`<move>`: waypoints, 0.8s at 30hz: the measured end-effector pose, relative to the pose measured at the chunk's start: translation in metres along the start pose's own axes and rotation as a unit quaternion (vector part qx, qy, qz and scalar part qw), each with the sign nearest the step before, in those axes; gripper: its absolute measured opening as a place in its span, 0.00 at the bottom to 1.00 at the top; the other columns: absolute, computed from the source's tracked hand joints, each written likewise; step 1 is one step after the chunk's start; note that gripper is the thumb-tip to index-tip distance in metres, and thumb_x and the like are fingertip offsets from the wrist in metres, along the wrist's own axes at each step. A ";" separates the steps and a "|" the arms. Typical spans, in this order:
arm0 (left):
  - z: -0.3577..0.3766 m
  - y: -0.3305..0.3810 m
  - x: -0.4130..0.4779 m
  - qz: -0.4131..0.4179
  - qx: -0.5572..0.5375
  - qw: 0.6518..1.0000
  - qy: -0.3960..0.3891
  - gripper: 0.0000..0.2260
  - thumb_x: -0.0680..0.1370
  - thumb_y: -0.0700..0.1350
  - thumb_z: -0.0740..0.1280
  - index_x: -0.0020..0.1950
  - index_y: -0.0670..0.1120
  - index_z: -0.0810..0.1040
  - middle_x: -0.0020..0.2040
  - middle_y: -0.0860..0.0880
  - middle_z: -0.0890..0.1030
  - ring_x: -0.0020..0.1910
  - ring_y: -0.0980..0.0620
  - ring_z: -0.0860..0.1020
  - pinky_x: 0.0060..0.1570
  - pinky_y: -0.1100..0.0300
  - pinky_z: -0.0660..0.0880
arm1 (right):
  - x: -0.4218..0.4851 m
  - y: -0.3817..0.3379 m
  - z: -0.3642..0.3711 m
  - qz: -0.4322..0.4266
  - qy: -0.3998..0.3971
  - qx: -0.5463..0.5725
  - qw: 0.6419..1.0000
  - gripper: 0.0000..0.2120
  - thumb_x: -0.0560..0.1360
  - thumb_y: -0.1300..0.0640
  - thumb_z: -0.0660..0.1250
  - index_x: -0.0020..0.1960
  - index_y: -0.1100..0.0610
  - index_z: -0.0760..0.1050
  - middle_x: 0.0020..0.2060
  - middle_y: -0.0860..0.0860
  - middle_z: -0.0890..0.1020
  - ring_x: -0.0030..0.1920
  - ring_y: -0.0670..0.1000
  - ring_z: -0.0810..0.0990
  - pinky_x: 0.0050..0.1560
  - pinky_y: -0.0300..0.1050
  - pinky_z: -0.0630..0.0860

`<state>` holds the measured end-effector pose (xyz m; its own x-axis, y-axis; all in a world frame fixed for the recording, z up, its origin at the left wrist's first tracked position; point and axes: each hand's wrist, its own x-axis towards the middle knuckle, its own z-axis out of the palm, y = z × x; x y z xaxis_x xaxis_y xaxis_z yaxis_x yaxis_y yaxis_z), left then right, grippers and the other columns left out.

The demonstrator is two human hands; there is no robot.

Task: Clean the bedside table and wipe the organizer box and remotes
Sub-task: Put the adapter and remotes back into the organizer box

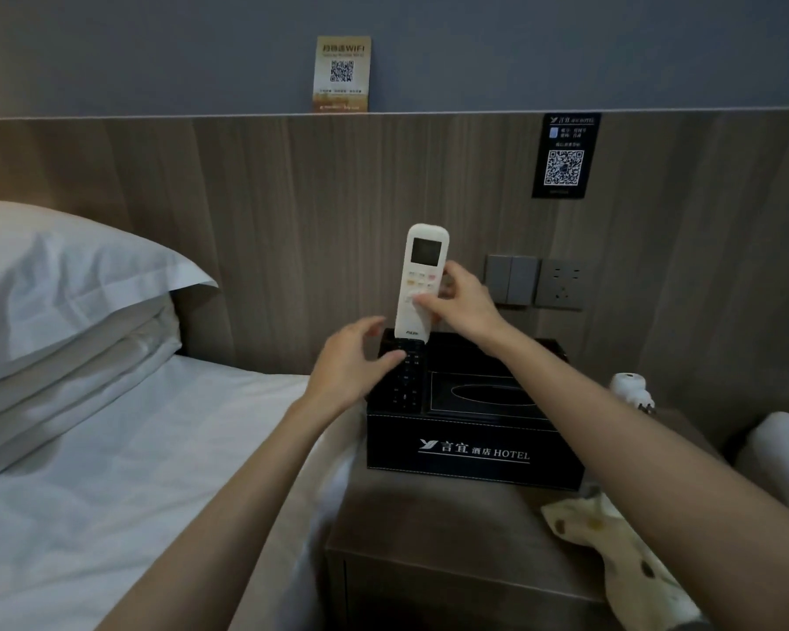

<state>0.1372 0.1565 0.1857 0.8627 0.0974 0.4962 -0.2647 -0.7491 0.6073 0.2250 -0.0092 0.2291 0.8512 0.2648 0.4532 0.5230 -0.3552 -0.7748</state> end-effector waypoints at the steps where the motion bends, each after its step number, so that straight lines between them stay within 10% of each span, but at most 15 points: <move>1: 0.006 -0.001 0.001 -0.006 0.001 1.000 -0.014 0.25 0.74 0.51 0.73 0.69 0.47 0.74 0.62 0.50 0.80 0.61 0.53 0.76 0.61 0.62 0.70 | 0.001 0.005 0.004 0.009 -0.007 0.015 1.000 0.15 0.72 0.57 0.72 0.57 0.52 0.74 0.52 0.49 0.83 0.54 0.49 0.82 0.53 0.53 0.81; 7: 0.026 -0.012 0.001 -0.031 -0.044 0.999 -0.006 0.10 0.74 0.46 0.73 0.55 0.49 0.81 0.42 0.57 0.82 0.34 0.65 0.75 0.38 0.74 0.69 | 0.002 0.030 0.016 0.048 -0.045 -0.004 0.998 0.15 0.73 0.58 0.71 0.59 0.54 0.75 0.51 0.52 0.84 0.45 0.49 0.83 0.44 0.42 0.80; 12: 0.024 -0.026 0.002 -0.054 -0.062 0.997 0.007 0.10 0.74 0.44 0.72 0.55 0.47 0.81 0.41 0.56 0.80 0.35 0.63 0.75 0.38 0.75 0.71 | 0.000 0.045 0.021 0.075 -0.051 -0.050 0.995 0.14 0.71 0.58 0.74 0.56 0.57 0.79 0.48 0.50 0.84 0.41 0.45 0.81 0.41 0.33 0.76; 24: 0.020 -0.029 0.000 -0.079 -0.079 0.993 0.027 0.11 0.74 0.43 0.73 0.55 0.46 0.81 0.43 0.53 0.82 0.37 0.63 0.79 0.38 0.77 0.72 | -0.002 0.047 0.030 0.066 -0.047 -0.208 0.975 0.15 0.63 0.53 0.79 0.48 0.53 0.82 0.41 0.48 0.82 0.45 0.49 0.81 0.45 0.45 0.79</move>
<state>0.1538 0.1653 0.1556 0.8756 0.2439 0.4170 -0.1962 -0.6092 0.7684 0.2462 0.0007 0.1783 0.9149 0.2653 0.3041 0.3979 -0.7192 -0.5696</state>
